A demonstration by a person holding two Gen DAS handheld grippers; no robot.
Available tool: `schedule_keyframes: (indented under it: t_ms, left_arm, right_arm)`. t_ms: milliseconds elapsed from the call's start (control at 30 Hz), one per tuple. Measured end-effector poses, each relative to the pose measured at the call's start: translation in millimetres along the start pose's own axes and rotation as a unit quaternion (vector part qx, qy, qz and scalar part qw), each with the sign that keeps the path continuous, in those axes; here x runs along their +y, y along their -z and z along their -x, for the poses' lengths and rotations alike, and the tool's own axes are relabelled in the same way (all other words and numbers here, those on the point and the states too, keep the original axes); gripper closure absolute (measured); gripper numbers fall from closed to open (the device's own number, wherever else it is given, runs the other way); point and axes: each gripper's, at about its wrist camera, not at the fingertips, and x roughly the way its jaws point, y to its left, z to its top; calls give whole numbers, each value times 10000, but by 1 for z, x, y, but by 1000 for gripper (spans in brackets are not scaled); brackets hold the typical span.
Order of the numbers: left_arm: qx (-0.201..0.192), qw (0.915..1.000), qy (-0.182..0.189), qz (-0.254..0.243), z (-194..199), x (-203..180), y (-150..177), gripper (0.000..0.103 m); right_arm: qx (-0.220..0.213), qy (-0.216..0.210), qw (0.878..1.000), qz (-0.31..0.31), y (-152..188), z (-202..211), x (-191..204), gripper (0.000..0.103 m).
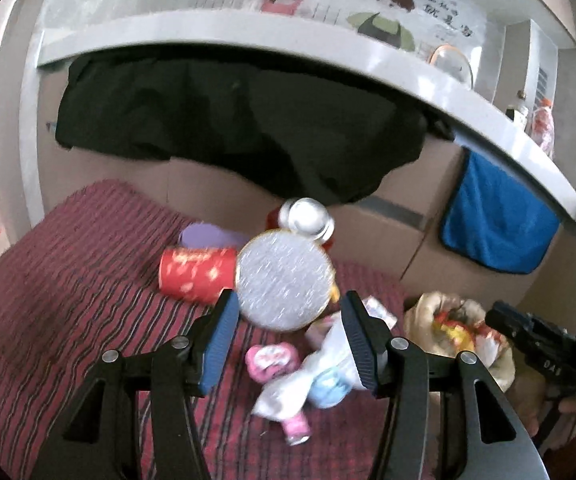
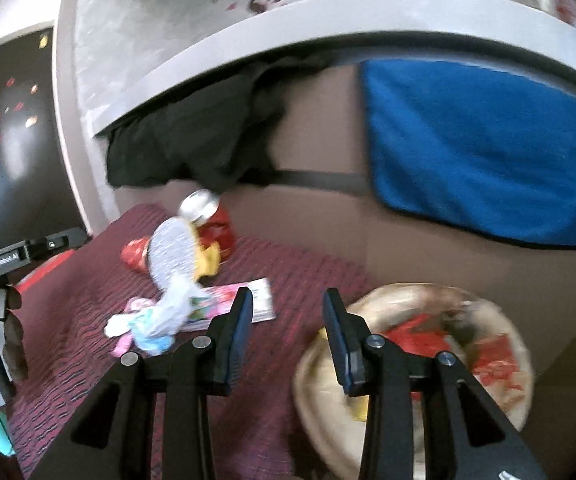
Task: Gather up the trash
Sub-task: 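Move both tools back toward the remaining trash on the bed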
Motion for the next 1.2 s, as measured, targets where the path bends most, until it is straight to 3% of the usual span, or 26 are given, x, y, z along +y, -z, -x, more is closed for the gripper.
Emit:
schedule_keyframes:
  t_ms: [267,467,667,867,1067,1200]
  left_arm:
    - [208,9994,230,146,-16,27,20,49]
    - [222,9990,187,338,-15,48,21,49]
    - [227,9982,293,466,-22,67,7,49]
    - [376,9991,74,202,-62,60,-12,48]
    - [323,9969,-626,-339,-100,31,-10,48]
    - [293,9983,-443,-245,-104,31,-15,48]
  right_arm:
    - [267,-392,9988,125,6,-28,39,68]
    - [559,-809,9951,-42,13,-49,59,68]
    - [625,-836,9943,235,8,-66,84,68]
    - [620,-672,9957,133,0,-80,80,68]
    - [784,-507,9956,-76,9,-93,67,68]
    - [766,-554,9955,-30,8,-94,63,68]
